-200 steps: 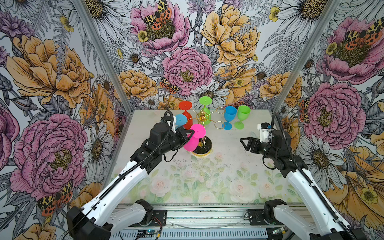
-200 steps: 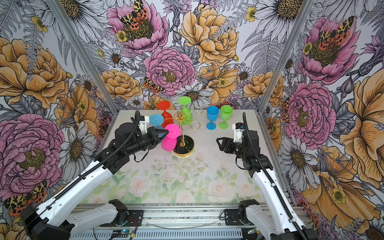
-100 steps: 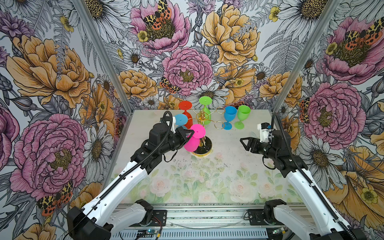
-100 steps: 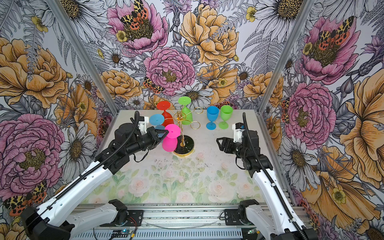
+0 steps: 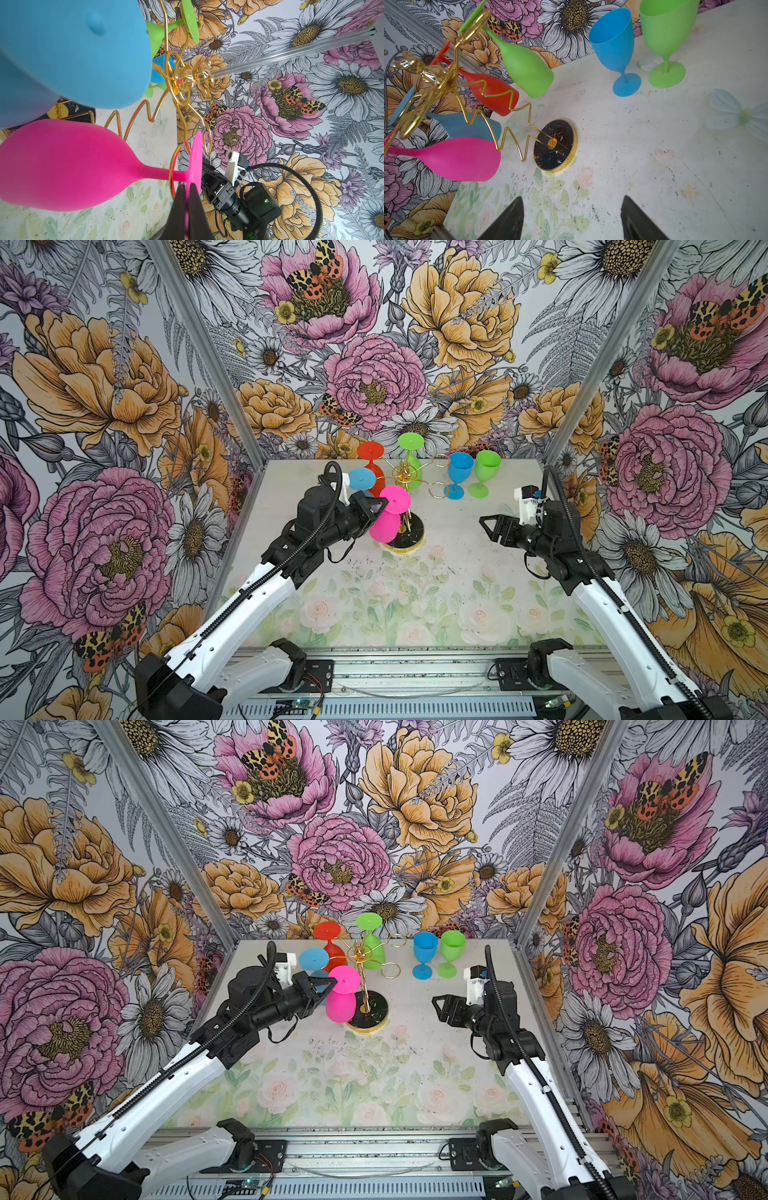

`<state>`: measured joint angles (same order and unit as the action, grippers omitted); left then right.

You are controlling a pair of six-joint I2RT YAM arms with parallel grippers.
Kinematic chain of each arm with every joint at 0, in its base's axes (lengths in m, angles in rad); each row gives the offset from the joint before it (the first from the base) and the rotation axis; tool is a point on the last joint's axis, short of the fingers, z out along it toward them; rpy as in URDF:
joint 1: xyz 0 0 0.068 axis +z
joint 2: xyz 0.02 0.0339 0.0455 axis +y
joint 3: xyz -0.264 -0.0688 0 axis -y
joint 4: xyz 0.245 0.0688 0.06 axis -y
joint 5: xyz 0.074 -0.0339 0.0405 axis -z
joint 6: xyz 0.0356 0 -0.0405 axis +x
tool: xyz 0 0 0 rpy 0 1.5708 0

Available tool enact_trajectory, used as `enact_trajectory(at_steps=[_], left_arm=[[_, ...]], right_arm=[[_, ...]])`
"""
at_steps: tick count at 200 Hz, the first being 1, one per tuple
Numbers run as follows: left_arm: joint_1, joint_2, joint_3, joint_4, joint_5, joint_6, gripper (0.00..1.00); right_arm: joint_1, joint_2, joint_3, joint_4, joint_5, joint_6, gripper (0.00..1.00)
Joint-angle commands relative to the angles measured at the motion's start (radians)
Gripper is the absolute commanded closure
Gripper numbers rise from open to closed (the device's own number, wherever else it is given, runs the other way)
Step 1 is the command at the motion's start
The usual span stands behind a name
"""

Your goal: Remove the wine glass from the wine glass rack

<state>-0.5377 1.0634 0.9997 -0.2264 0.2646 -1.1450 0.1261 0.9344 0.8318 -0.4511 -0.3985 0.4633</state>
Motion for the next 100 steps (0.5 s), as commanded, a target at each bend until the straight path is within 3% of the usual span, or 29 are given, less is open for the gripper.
enact_trajectory(at_steps=[1, 100], left_arm=[[0.022, -0.022, -0.030, 0.077, 0.038, -0.050, 1.00], [0.030, 0.009, 0.011, 0.080, 0.010, -0.045, 1.00]], right_arm=[[0.007, -0.006, -0.011, 0.038, -0.017, 0.009, 0.26], [0.010, -0.017, -0.025, 0.040, -0.016, 0.014, 0.26]])
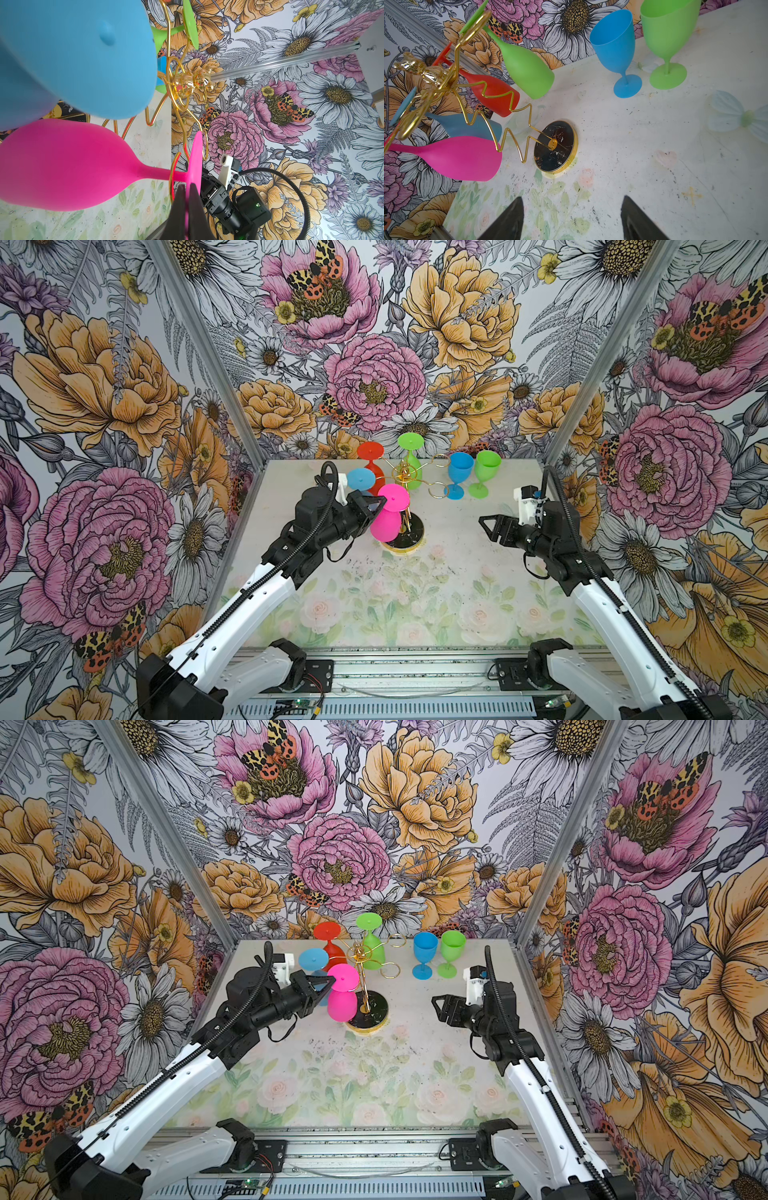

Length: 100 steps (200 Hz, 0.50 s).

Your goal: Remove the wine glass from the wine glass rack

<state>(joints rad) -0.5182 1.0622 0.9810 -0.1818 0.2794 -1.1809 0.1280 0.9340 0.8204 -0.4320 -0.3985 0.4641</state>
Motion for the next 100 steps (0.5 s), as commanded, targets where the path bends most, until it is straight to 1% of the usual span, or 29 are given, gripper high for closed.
enact_trajectory(at_steps=[1, 100], left_arm=[[0.011, 0.010, 0.030, 0.036, -0.005, -0.010, 1.00], [0.006, 0.063, 0.090, 0.036, -0.024, -0.019, 1.00]], right_arm=[[0.009, -0.016, -0.013, 0.021, -0.016, 0.012, 0.26], [0.008, -0.026, -0.026, 0.025, -0.013, 0.012, 0.25]])
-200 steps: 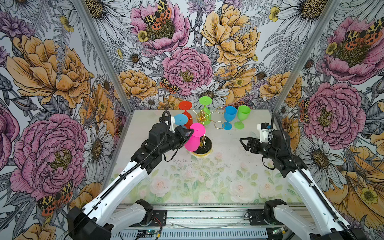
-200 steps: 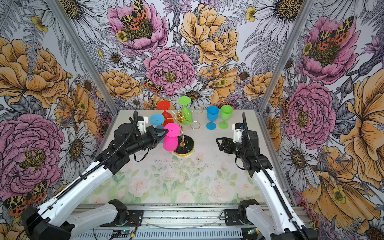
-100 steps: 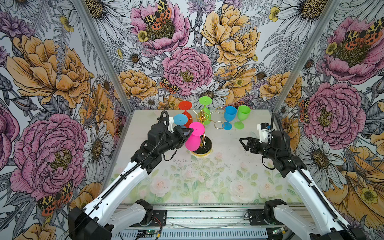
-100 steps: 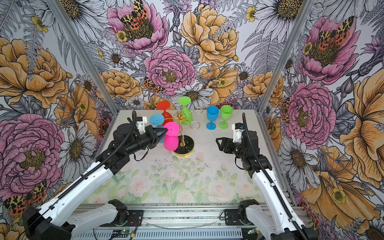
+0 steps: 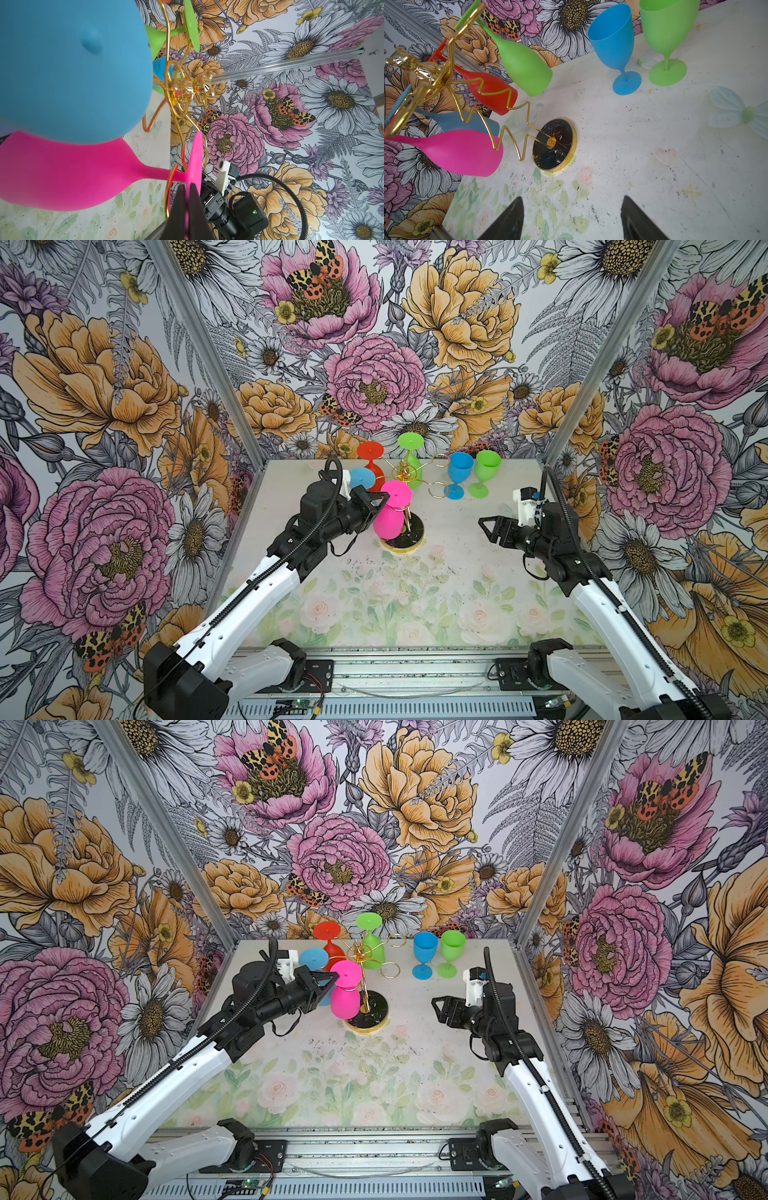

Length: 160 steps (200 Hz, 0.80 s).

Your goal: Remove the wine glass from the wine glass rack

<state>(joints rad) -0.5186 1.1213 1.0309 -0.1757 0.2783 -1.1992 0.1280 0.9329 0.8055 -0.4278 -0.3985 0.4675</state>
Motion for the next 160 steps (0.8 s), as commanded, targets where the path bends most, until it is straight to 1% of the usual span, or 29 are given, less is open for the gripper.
enact_trajectory(at_steps=[1, 36, 102, 160], left_arm=[[0.006, 0.003, 0.039, 0.031, -0.023, -0.001, 1.00], [0.007, 0.007, 0.037, 0.036, -0.048, 0.001, 1.00], [0.005, 0.037, 0.050, 0.059, -0.021, -0.012, 1.00], [0.005, 0.050, 0.056, 0.079, -0.046, -0.031, 1.00]], right_arm=[[0.009, -0.025, -0.011, 0.021, -0.013, 0.008, 0.26], [0.007, -0.025, -0.014, 0.023, -0.012, 0.010, 0.26], [0.009, -0.032, -0.019, 0.022, -0.012, 0.010, 0.26], [0.009, -0.041, -0.023, 0.022, -0.010, 0.010, 0.26]])
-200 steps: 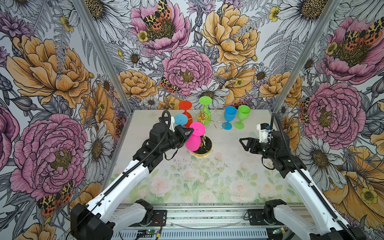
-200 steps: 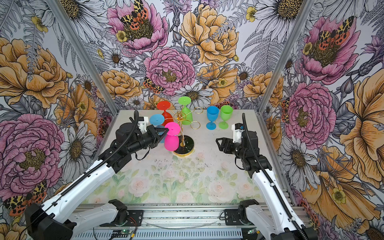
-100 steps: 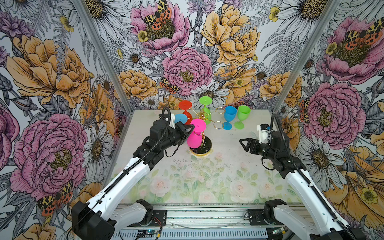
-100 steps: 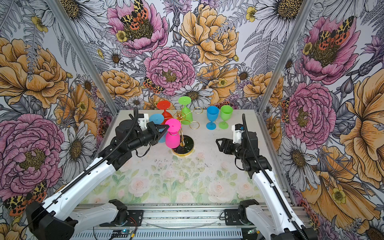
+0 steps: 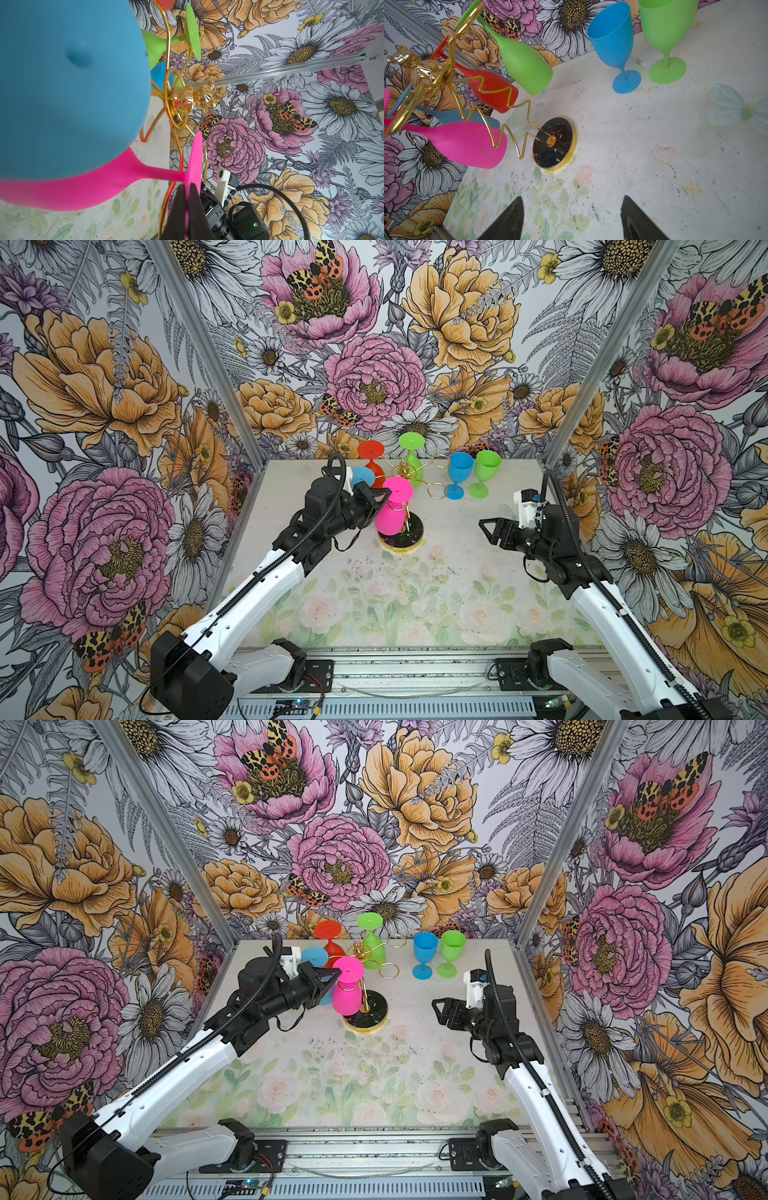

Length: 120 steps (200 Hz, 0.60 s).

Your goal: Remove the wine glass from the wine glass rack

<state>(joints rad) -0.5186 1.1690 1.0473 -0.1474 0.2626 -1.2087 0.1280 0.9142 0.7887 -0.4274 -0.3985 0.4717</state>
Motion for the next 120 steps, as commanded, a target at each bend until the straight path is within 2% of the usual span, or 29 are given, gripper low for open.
enact_trajectory(at_steps=[1, 67, 120], left_arm=[[0.005, 0.003, 0.039, 0.052, -0.031, -0.021, 1.00], [0.007, -0.018, 0.043, 0.036, -0.079, -0.037, 1.00], [0.008, -0.104, -0.010, -0.003, -0.159, -0.063, 1.00]], right_arm=[[0.009, -0.022, -0.005, 0.022, -0.010, 0.005, 0.26], [0.009, -0.022, -0.006, 0.022, -0.012, 0.007, 0.26], [0.008, -0.019, -0.004, 0.022, -0.017, 0.001, 0.26]])
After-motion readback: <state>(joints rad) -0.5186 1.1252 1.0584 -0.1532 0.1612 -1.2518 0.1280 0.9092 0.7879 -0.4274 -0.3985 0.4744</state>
